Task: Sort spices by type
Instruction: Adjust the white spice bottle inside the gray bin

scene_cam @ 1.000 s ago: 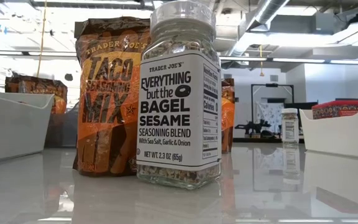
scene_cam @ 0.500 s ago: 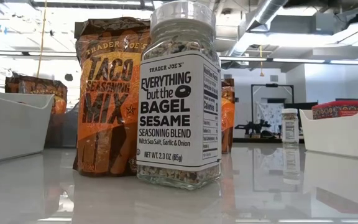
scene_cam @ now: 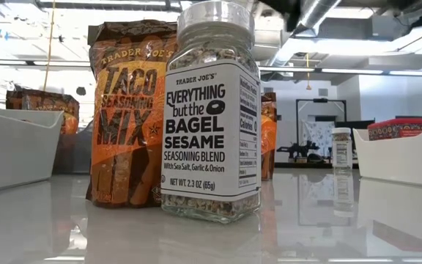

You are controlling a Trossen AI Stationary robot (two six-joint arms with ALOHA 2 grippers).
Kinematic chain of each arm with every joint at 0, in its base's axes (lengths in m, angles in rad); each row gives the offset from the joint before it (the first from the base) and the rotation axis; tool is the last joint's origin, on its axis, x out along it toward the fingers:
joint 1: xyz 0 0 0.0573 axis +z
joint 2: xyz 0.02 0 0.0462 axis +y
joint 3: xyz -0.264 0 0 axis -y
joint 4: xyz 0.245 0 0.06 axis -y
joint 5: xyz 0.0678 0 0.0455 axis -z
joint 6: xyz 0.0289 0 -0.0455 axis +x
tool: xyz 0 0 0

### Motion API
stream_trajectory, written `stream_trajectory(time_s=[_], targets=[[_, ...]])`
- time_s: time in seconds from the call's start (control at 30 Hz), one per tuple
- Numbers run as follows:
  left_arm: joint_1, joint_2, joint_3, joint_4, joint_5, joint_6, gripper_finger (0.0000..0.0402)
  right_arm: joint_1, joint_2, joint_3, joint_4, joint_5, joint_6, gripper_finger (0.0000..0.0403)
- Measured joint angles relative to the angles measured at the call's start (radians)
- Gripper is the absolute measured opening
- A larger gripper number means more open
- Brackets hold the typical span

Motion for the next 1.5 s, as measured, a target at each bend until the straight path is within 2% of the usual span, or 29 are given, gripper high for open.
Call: stream_trajectory(time_s=[0.1, 0.27, 0.4, 0.6, 0.83, 1.3, 1.5], targets=[[0.009, -0.001, 0.002, 0.056, 0.059, 0.014, 0.0195, -0.021, 0.046, 0.089, -0.049, -0.071, -0.094, 0.0302], [0.01, 0.0, 0.003, 0.067, 0.071, 0.015, 0.0196, -0.021, 0.125, 0.259, -0.192, -0.081, -0.227, 0.0301], [0.01, 0.0, 0.003, 0.063, 0.07, 0.015, 0.0196, -0.025, 0.169, 0.39, -0.301, -0.081, -0.237, 0.0301], [0.01, 0.0, 0.003, 0.06, 0.06, 0.022, 0.0196, -0.024, 0.219, 0.494, -0.394, -0.085, -0.286, 0.0301], [0.01, 0.0, 0.003, 0.044, 0.055, 0.031, 0.0196, -0.023, 0.266, 0.56, -0.421, -0.132, -0.282, 0.0301], [0.014, 0.003, 0.003, 0.022, 0.041, 0.033, 0.0196, -0.037, 0.266, 0.612, -0.472, -0.136, -0.232, 0.0301], [0.048, 0.061, 0.007, 0.096, 0.053, 0.025, 0.0196, -0.05, 0.266, 0.612, -0.503, -0.135, -0.225, 0.0301]])
